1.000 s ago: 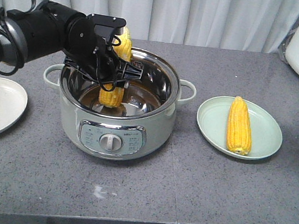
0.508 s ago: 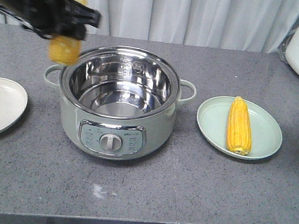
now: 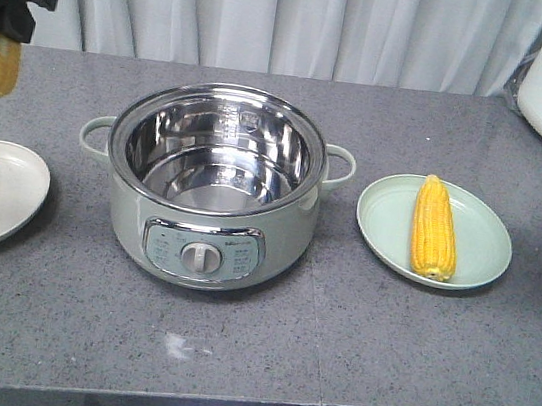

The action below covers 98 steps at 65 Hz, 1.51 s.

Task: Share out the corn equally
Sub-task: 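Lift the remaining cob out of the pot with the left gripper, then drive the base to the other counter holding both cobs raised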

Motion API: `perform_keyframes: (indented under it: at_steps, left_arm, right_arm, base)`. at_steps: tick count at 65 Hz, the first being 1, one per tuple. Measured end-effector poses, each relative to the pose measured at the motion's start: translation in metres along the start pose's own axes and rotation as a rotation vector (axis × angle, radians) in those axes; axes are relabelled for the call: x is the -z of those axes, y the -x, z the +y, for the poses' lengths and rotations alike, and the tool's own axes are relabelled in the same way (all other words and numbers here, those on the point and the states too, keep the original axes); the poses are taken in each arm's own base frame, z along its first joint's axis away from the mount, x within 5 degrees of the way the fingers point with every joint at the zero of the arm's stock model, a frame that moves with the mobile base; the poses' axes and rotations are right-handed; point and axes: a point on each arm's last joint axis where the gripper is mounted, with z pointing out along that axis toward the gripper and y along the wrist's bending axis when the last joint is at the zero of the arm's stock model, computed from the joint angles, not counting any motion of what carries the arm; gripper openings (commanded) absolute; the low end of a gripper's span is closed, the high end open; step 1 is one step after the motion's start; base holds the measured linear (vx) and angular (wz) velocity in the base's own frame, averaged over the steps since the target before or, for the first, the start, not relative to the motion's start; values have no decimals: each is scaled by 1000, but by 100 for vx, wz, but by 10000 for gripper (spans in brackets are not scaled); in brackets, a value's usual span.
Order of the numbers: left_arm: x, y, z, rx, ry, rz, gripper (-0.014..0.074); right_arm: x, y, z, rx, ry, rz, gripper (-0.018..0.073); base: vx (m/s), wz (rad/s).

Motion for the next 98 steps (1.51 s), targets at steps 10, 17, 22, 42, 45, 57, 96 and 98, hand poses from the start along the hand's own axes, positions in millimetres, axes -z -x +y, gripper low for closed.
perform_keyframes:
  at_steps: [10, 17, 22, 42, 45, 57, 96, 98]
  left_arm:
    - [18, -3, 3, 0, 2, -40, 6]
    - [23, -3, 4, 0, 5, -52, 6]
    - [23, -4, 4, 0, 6, -52, 6]
    - [23, -4, 4, -1, 7, -51, 6]
    - [23, -4, 4, -1, 7, -51, 6]
    - [23, -4, 4, -1, 7, -51, 6]
    - [23, -4, 4, -1, 7, -51, 6]
    - [23, -4, 4, -1, 7, -51, 6]
  right_arm:
    - [0, 0, 0, 0, 0, 0, 154]
    - [0, 0, 0, 0, 0, 0, 154]
    - [0, 0, 0, 0, 0, 0, 154]
    - [0, 0, 0, 0, 0, 0, 154]
    - [0, 0, 0, 0, 0, 0, 154]
    - [0, 0, 0, 0, 0, 0, 154]
    - [0, 0, 0, 0, 0, 0, 154]
    - [0, 0, 0, 0, 0, 0, 154]
  base:
    - [0, 0]
    - [0, 0]
    - [0, 0]
    - [0, 0]
    - [0, 0]
    - [0, 0]
    - [0, 0]
    - [0, 0]
